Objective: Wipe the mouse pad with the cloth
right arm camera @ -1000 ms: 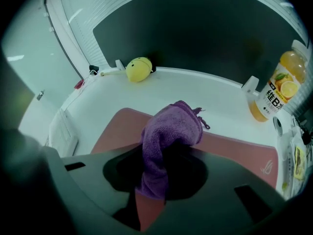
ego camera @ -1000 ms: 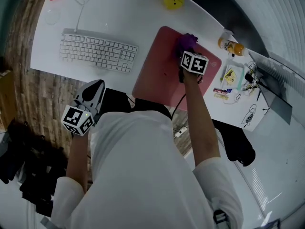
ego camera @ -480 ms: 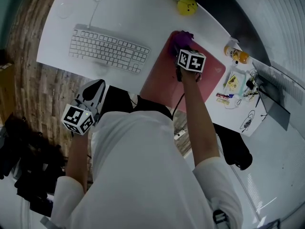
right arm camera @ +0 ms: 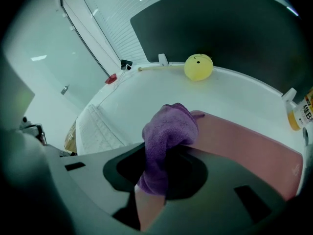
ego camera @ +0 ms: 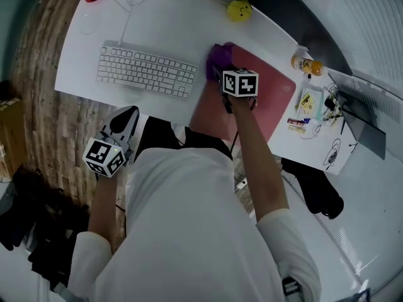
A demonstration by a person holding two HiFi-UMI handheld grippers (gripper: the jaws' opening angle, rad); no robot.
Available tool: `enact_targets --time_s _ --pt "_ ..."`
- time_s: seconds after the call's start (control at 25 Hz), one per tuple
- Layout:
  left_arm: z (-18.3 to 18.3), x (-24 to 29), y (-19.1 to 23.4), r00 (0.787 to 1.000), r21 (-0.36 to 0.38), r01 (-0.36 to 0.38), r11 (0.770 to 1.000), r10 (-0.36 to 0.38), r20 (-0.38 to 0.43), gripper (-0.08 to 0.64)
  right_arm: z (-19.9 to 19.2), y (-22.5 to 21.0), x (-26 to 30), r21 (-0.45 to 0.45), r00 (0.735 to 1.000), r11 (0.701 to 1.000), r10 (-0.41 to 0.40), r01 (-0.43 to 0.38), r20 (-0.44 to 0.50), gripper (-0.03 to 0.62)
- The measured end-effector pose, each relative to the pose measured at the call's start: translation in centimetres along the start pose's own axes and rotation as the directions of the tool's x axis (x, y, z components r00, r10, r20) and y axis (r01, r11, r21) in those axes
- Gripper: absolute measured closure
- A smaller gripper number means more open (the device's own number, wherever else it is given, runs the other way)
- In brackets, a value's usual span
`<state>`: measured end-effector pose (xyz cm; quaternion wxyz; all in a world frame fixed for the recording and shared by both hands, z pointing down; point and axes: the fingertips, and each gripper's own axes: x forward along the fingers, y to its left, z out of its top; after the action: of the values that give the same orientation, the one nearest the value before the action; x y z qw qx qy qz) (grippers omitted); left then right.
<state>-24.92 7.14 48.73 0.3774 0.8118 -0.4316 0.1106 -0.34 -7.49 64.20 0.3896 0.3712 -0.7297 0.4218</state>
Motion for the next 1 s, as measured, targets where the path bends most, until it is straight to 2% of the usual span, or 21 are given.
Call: enact_targets --time_s 0.24,0.4,0.52,0.76,1.0 --pt "0.8 2.0 -2.0 0.998 0.065 0.070 0.995 -0.069 -0.014 0.538 -1.8 1.6 -4.6 -0.010 0.999 1.000 0.018 -0.018 0.045 0.476" --pt "1.3 4.1 -5.0 0.992 0.118 0.128 0.985 -0.125 -0.034 0.538 -3.0 1.8 -8.8 0.031 0.991 0.999 0.035 -0.039 0.127 0.476" --pt "1.9 5.2 -7.5 0.989 0.141 0.144 0.980 -0.140 -0.037 0.538 -4.6 1.5 -12.4 0.066 0.979 0.997 0.034 -0.048 0.202 0.475" --pt "1.7 5.5 -12.8 0.989 0.177 0.144 0.974 -0.144 -0.013 0.538 -10.0 0.5 -18.5 0.090 0.953 0.995 0.016 -0.046 0.303 0.476" --pt "-1.8 4.6 -20.3 0.986 0.207 0.166 0.964 -0.168 -0.011 0.538 -16.4 -1.7 -25.4 0.138 0.915 0.987 0.021 -0.083 0.402 0.476"
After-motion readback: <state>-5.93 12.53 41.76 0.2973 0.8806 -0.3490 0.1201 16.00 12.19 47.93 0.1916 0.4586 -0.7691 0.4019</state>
